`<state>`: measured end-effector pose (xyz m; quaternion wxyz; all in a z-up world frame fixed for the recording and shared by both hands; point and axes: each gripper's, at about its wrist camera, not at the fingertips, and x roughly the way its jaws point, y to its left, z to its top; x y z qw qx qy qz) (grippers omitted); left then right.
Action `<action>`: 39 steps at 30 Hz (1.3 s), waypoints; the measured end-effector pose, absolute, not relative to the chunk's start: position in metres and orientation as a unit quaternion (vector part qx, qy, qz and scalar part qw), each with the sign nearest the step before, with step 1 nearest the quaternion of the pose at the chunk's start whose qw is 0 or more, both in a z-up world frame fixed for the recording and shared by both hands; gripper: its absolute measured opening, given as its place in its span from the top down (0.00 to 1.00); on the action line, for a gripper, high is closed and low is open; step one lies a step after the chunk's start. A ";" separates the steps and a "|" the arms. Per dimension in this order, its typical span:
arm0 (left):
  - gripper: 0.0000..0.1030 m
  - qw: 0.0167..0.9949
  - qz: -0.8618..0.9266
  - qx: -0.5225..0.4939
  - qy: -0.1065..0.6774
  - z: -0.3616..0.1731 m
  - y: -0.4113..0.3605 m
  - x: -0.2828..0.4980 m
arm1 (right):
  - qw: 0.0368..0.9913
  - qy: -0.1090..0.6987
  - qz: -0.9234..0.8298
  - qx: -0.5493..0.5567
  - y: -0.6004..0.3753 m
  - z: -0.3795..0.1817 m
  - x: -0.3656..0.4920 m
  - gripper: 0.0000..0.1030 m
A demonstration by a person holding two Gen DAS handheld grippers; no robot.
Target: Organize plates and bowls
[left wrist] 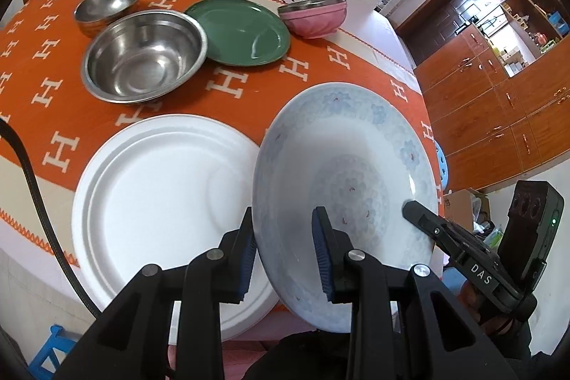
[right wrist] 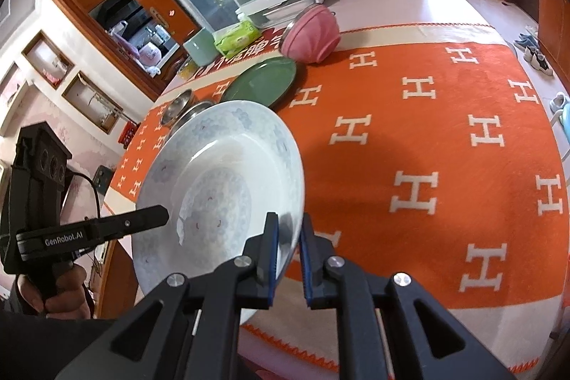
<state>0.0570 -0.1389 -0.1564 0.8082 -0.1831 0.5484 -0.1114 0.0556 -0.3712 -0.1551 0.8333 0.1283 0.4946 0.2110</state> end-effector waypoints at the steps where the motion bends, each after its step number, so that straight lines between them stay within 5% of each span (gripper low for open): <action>1: 0.73 0.807 -0.110 -0.183 0.550 -0.157 -0.136 0.056 | 0.833 0.496 0.211 0.127 -0.369 -0.155 0.054 0.88; 39: 0.72 0.732 -0.087 -0.145 0.659 -0.221 -0.029 0.056 | 0.778 0.598 0.160 0.107 -0.248 -0.209 0.040 0.81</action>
